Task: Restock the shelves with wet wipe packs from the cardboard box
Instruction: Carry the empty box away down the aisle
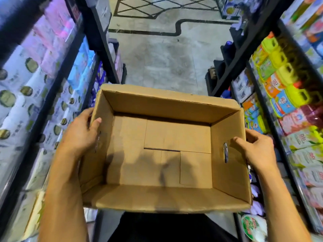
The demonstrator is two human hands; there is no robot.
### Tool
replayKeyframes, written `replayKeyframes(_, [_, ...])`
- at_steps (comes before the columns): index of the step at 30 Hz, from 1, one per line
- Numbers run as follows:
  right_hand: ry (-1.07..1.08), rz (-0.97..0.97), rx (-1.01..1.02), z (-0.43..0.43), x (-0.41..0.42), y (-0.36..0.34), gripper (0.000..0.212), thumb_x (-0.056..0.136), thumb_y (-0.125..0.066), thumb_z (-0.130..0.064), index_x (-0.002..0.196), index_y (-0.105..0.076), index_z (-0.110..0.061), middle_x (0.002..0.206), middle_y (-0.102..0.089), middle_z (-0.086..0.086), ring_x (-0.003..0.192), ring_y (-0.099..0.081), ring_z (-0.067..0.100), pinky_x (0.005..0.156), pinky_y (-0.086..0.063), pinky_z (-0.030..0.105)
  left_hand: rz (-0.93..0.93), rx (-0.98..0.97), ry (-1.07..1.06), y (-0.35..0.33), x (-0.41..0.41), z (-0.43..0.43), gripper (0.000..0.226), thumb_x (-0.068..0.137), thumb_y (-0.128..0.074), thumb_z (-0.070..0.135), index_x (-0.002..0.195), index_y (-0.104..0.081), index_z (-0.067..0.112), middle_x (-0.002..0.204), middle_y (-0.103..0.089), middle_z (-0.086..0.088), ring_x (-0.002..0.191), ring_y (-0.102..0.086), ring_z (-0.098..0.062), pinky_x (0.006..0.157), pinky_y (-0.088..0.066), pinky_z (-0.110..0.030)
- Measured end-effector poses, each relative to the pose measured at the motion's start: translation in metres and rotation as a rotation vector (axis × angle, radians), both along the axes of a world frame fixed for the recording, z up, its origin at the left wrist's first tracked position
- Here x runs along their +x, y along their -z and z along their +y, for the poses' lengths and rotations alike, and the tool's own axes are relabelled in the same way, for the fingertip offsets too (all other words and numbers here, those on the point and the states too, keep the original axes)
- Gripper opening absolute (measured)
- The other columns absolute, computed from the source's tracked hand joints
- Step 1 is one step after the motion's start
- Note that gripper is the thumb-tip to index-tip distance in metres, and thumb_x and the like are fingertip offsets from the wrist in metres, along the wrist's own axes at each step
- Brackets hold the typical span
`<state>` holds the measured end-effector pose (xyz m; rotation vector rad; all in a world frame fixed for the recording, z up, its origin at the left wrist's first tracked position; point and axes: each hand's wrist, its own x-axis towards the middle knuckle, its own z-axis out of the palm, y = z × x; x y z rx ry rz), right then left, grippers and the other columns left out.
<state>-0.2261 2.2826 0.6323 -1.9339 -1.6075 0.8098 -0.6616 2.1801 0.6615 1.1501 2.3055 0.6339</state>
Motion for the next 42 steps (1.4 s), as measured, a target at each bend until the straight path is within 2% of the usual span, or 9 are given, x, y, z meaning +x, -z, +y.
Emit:
replayKeyframes(6, [0.021, -0.012, 0.019, 0.076, -0.037, -0.01, 0.038, 0.087, -0.076, -0.013, 0.125, -0.072, -0.011, 0.112, -0.073, 0.007, 0.11, -0.067, 0.026, 0.095, -0.051, 0.04, -0.161, 0.053, -0.071, -0.008, -0.054, 0.095, 0.058, 0.086, -0.075, 0.03, 0.14, -0.052, 0.027, 0.128, -0.065, -0.009, 0.104, -0.067, -0.024, 0.095, -0.054, -0.047])
replayKeyframes(10, [0.05, -0.003, 0.025, 0.13, -0.054, -0.008, 0.039, 0.088, -0.076, -0.013, 0.127, -0.071, -0.008, 0.115, -0.073, 0.009, 0.109, -0.066, 0.024, 0.093, -0.049, 0.037, -0.181, 0.09, -0.13, 0.0, -0.069, 0.146, 0.051, 0.09, -0.07, 0.01, 0.138, -0.055, 0.02, 0.117, -0.066, -0.002, 0.078, -0.066, -0.002, 0.069, -0.052, -0.019])
replayKeyframes(13, [0.051, 0.021, 0.017, 0.177, -0.069, 0.002, 0.04, 0.089, -0.076, -0.014, 0.129, -0.07, -0.011, 0.117, -0.074, 0.01, 0.101, -0.07, 0.025, 0.095, -0.056, 0.046, -0.068, 0.092, -0.109, 0.006, -0.079, 0.192, 0.06, 0.089, -0.068, 0.022, 0.145, -0.047, 0.024, 0.123, -0.069, -0.007, 0.103, -0.066, -0.023, 0.09, -0.048, -0.037])
replayKeyframes(16, [0.053, 0.053, 0.042, 0.23, -0.083, 0.011, 0.035, 0.089, -0.075, -0.01, 0.124, -0.072, -0.012, 0.107, -0.075, 0.006, 0.078, -0.068, -0.001, 0.077, -0.056, 0.021, -0.022, 0.041, -0.106, 0.009, -0.09, 0.248, 0.061, 0.095, -0.057, 0.024, 0.153, -0.036, 0.021, 0.132, -0.066, -0.008, 0.121, -0.06, -0.031, 0.1, -0.043, -0.046])
replayKeyframes(18, [0.046, 0.083, 0.071, 0.271, -0.093, 0.017, 0.033, 0.088, -0.075, -0.011, 0.122, -0.073, -0.012, 0.104, -0.076, 0.004, 0.077, -0.068, -0.006, 0.072, -0.053, 0.01, 0.037, 0.036, -0.101, 0.008, -0.097, 0.284, 0.056, 0.089, -0.046, 0.037, 0.142, -0.048, 0.02, 0.125, -0.069, -0.009, 0.117, -0.061, -0.034, 0.094, -0.045, -0.047])
replayKeyframes(22, [0.028, 0.111, 0.074, 0.36, -0.111, 0.02, 0.04, 0.086, -0.076, -0.026, 0.125, -0.072, -0.022, 0.108, -0.077, 0.0, 0.097, -0.072, 0.017, 0.091, -0.059, 0.043, 0.053, 0.077, -0.11, -0.011, -0.107, 0.357, 0.028, 0.087, -0.046, 0.039, 0.102, -0.058, 0.019, 0.097, -0.071, -0.011, 0.095, -0.063, -0.037, 0.077, -0.047, -0.045])
replayKeyframes(31, [-0.01, 0.183, 0.117, 0.555, -0.145, 0.027, 0.038, 0.088, -0.076, -0.021, 0.125, -0.071, -0.022, 0.101, -0.075, 0.001, 0.082, -0.068, -0.004, 0.066, -0.051, 0.006, 0.027, 0.12, -0.234, -0.023, -0.148, 0.504, 0.055, 0.068, -0.061, 0.057, 0.12, -0.066, 0.038, 0.101, -0.075, 0.009, 0.093, -0.071, -0.016, 0.084, -0.057, -0.047])
replayKeyframes(35, [-0.001, 0.22, 0.149, 0.628, -0.168, 0.028, 0.039, 0.088, -0.077, -0.021, 0.127, -0.071, -0.024, 0.107, -0.075, -0.001, 0.094, -0.071, 0.014, 0.072, -0.059, 0.031, 0.033, 0.07, -0.22, -0.026, -0.16, 0.584, 0.049, 0.08, -0.071, 0.044, 0.127, -0.065, 0.037, 0.111, -0.074, 0.004, 0.104, -0.068, -0.019, 0.088, -0.054, -0.045])
replayKeyframes(42, [0.055, 0.182, 0.168, 0.768, -0.211, 0.02, 0.037, 0.086, -0.079, -0.02, 0.123, -0.073, -0.02, 0.097, -0.077, 0.004, 0.086, -0.071, 0.018, 0.069, -0.056, 0.016, -0.003, 0.052, -0.181, -0.018, -0.22, 0.732, 0.062, 0.071, -0.063, 0.057, 0.129, -0.062, 0.036, 0.11, -0.074, 0.0, 0.105, -0.066, -0.03, 0.089, -0.055, -0.05])
